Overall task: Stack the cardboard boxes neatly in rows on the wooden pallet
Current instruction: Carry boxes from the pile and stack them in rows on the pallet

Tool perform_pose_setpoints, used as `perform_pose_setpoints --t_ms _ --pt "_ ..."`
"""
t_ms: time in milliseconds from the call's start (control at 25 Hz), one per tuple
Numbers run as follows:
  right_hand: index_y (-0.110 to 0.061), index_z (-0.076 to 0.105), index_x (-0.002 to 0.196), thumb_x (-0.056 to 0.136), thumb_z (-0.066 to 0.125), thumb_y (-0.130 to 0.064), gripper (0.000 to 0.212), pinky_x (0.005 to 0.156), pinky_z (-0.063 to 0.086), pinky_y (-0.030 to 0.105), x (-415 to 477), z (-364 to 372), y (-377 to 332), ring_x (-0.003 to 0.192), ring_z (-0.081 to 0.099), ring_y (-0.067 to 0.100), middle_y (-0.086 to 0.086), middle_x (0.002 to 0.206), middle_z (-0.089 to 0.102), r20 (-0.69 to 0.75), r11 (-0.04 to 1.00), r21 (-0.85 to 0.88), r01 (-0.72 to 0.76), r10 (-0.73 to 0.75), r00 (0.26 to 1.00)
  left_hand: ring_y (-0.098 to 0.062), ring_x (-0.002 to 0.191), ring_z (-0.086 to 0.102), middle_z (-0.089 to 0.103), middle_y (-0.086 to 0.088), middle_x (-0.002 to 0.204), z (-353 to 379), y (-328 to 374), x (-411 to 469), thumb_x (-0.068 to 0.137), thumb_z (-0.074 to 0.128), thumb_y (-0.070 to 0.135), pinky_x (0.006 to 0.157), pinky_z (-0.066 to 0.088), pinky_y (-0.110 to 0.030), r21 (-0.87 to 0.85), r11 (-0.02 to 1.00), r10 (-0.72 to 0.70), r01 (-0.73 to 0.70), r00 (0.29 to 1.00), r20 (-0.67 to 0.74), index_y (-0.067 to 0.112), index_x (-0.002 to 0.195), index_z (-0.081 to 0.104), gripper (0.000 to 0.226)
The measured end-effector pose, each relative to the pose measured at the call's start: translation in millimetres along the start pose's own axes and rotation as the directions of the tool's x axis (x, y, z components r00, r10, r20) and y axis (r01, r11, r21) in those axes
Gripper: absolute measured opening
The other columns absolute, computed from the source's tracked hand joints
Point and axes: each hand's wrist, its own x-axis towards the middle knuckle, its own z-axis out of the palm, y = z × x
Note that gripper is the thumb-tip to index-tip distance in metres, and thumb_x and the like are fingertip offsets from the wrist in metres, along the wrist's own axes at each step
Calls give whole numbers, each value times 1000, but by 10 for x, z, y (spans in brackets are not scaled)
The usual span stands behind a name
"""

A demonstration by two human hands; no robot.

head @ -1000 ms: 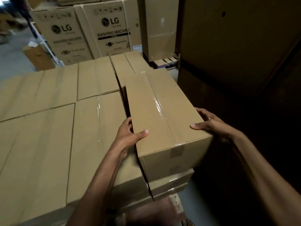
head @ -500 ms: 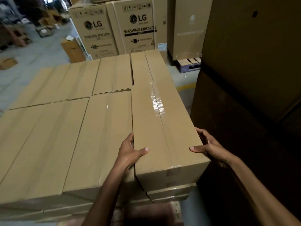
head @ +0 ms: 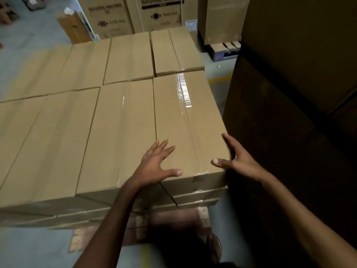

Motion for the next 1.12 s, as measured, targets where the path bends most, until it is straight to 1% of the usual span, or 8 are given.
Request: perform_pose_setpoints --t_ms 120,200,360,560,720,840,960,1120 --pt "-40 19 162 56 85 -70 128 126 19 41 -49 81 108 153 18 9 -15 169 14 -6 994 -99 56 -57 998 -14 154 -24 -18 13 168 104 -55 -61 63 70 85 125 -11 -42 241 967 59 -83 992 107 43 162 7 125" --pt "-40 19 161 63 87 -66 122 121 26 36 -117 77 194 146 32 8 -17 160 28 -20 992 122 40 -38 999 -19 154 -22 -20 11 167 149 -55 -74 71 70 79 127 -8 -45 370 923 79 -106 993 86 42 162 1 120" --pt "-27 54 144 73 50 -90 95 118 37 45 -158 388 867 137 51 21 -4 140 60 -119 763 596 -251 393 912 -33 156 17 18 -1 170 424 -53 -223 85 71 62 121 22 -61 492 846 294 -206 950 -108 29 159 31 90" --pt "-17 43 155 104 29 -65 71 108 41 42 -25 1012 1787 142 45 29 6 159 42 57 386 787 -481 731 680 -30 146 43 49 -9 155 1006 209 -367 103 62 29 116 37 -51 524 829 456 -197 780 -429 13 145 57 46" --pt "-19 63 123 109 29 -55 51 72 51 27 195 1483 1696 89 64 15 5 118 68 147 212 873 -440 745 651 -30 138 53 58 -8 147 1041 370 -177 101 67 23 110 44 -51 551 790 543 -269 724 -426 13 138 64 38" --pt "-18 65 100 108 32 -55 51 63 44 25 135 1664 1639 77 60 15 2 92 67 120 184 899 -398 769 628 -31 135 56 60 -9 144 1019 566 12 102 65 30 105 48 -48 537 765 588 -356 726 -356 12 134 67 36" --pt "-16 66 109 110 37 -41 38 73 51 25 98 1561 1873 91 66 16 3 101 71 -100 236 952 -192 838 537 -30 141 48 52 -7 153 1057 811 257 103 57 46 112 38 -49 587 701 624 -404 747 -230 19 145 58 50" --pt "-25 74 104 107 45 -44 35 91 56 35 164 1717 1938 98 71 15 -1 105 76 -153 269 959 -90 758 634 -31 142 46 47 -4 157 1112 1050 517 102 58 42 108 38 -56 565 666 644 -487 757 -107 25 150 50 52"
